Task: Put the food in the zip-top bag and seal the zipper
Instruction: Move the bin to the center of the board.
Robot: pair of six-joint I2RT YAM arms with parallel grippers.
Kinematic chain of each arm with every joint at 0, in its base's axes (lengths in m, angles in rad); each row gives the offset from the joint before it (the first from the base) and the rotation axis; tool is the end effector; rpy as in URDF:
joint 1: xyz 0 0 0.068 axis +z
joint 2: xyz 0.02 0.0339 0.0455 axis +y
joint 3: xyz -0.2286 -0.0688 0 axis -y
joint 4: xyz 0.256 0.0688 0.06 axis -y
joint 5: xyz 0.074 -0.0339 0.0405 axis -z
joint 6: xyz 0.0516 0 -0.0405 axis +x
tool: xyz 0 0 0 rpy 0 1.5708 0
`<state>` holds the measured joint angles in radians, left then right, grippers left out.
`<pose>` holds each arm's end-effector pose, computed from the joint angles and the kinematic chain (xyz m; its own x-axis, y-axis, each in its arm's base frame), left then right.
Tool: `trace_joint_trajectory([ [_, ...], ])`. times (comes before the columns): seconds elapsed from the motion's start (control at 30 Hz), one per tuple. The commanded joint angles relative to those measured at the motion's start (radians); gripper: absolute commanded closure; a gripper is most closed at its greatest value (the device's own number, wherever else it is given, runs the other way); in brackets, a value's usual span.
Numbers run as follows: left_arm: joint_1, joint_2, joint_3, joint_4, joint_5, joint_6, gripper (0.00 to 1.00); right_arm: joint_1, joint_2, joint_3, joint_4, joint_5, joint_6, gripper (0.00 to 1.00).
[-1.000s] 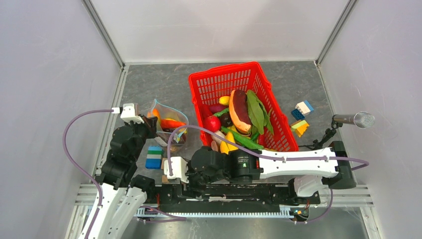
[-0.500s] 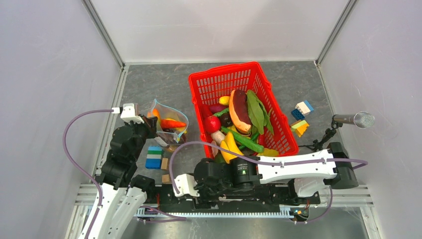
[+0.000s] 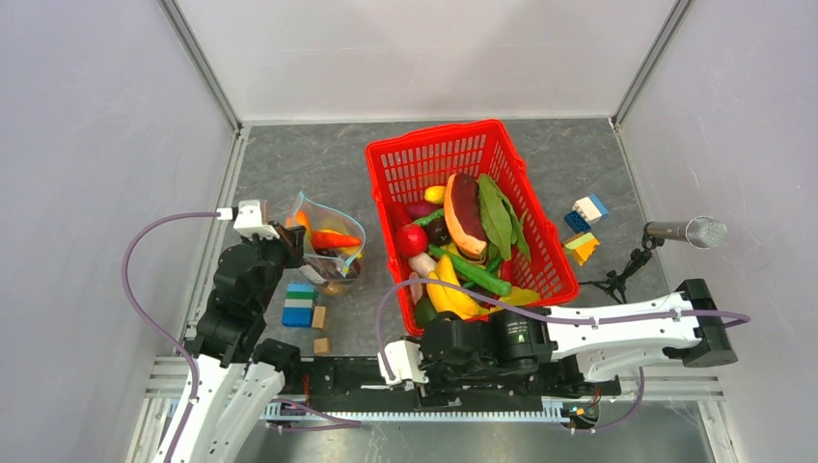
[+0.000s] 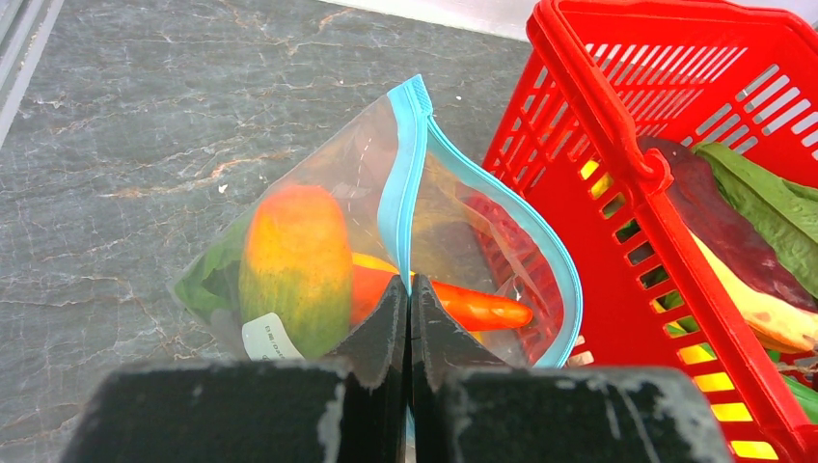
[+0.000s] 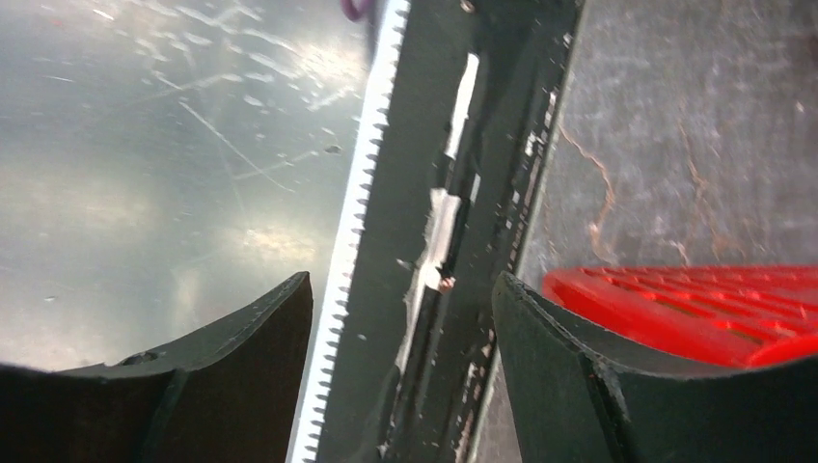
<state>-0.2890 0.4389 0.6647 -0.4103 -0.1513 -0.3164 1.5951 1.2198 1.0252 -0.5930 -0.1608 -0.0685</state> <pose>0.1671 -0.0416 0.3035 -0.2106 -0.2583 -0.9428 0.0781 0.9569 -0.2796 -0.0154 0.2920 0.2490 0.0845 -0.6974 -0.7117 -0.9806 -0.1851 0.0649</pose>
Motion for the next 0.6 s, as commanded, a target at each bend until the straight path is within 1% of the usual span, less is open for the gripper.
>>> trace_joint_trajectory([
  [0.0, 0.007, 0.007, 0.022, 0.053, 0.016, -0.013, 0.98, -0.035, -0.011, 0.002, -0.049, 0.28, 0.022, 0.27],
  [0.13, 0.007, 0.008, 0.02, 0.054, 0.02, -0.015, 0.98, -0.216, -0.071, -0.025, 0.047, 0.326, 0.029, 0.28],
  [0.23, 0.007, 0.008, 0.02, 0.053, 0.021, -0.015, 0.98, -0.314, -0.105, -0.031, 0.109, 0.398, 0.021, 0.27],
  [0.37, 0.008, 0.009, 0.019, 0.053, 0.019, -0.015, 0.98, -0.387, -0.108, -0.044, 0.202, 0.418, 0.021, 0.24],
  [0.43, 0.008, 0.01, 0.019, 0.054, 0.02, -0.015, 0.98, -0.409, -0.072, -0.047, 0.204, 0.449, 0.028, 0.22],
  [0.5, 0.008, 0.009, 0.02, 0.054, 0.022, -0.015, 0.98, -0.433, -0.028, -0.049, 0.189, 0.525, 0.053, 0.22],
  [0.57, 0.008, 0.01, 0.02, 0.054, 0.023, -0.016, 0.98, -0.488, 0.0, -0.059, 0.184, 0.57, 0.107, 0.21],
])
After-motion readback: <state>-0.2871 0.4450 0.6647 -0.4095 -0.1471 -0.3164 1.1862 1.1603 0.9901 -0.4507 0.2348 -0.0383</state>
